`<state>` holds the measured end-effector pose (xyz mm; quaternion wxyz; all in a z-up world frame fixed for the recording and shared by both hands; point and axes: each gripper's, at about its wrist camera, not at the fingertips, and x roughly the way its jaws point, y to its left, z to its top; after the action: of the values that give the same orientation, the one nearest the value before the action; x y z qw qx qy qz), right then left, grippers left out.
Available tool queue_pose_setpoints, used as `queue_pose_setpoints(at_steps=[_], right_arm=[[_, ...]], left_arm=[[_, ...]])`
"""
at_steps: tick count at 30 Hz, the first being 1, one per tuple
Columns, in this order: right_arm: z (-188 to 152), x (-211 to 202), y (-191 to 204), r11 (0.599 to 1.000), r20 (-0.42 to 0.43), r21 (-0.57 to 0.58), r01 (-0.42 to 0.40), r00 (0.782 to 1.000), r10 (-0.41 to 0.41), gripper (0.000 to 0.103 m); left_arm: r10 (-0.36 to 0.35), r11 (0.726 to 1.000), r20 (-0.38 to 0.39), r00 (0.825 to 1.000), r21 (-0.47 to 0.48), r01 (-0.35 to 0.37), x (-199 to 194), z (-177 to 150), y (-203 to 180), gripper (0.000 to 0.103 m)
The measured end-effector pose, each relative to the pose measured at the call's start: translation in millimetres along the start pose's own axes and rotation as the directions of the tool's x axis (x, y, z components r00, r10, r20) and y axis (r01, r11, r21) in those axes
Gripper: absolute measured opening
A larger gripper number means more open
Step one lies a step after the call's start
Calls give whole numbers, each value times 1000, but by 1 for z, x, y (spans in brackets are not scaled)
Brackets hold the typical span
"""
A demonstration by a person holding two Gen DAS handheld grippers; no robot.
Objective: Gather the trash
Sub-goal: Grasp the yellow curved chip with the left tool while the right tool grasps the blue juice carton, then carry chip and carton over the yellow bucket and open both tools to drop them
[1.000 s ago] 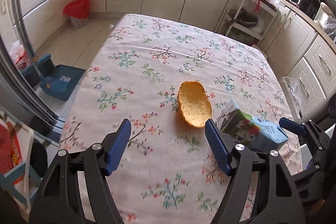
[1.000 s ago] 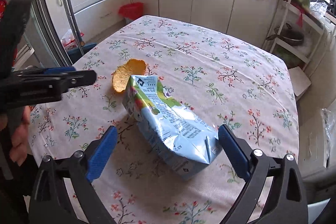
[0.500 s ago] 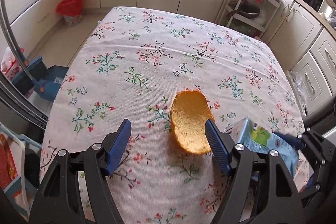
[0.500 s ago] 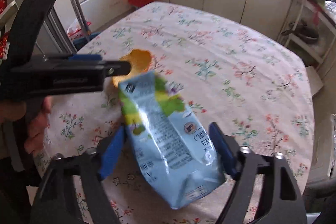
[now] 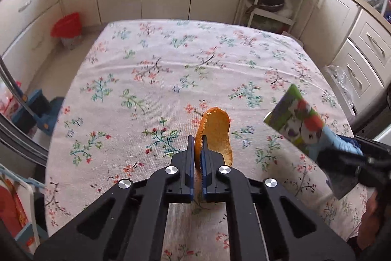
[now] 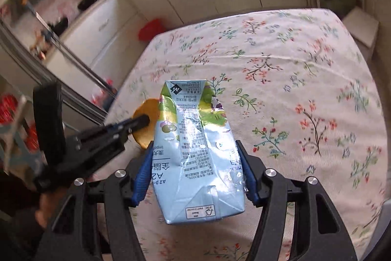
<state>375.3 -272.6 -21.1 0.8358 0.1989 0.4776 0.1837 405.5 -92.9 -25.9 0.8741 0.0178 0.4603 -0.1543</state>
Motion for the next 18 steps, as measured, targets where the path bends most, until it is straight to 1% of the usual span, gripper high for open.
queue_pose_setpoints(at_steps=[4, 10, 13, 18], right_arm=[[-3, -10, -6, 997, 18, 54, -55, 998, 54, 61], [-9, -21, 1, 993, 38, 62, -104, 994, 102, 61], [-13, -23, 3, 990, 43, 72, -125, 992, 122, 61], [-21, -29, 9, 981, 62, 88, -172, 984, 167, 61]], left_arm=[[15, 999, 39, 999, 28, -16, -16, -4, -5, 4], [23, 998, 81, 996, 53, -27, -39, -10, -11, 4], [13, 998, 101, 995, 56, -19, -53, -15, -13, 4], [-16, 1000, 135, 991, 28, 12, -83, -27, -11, 4]])
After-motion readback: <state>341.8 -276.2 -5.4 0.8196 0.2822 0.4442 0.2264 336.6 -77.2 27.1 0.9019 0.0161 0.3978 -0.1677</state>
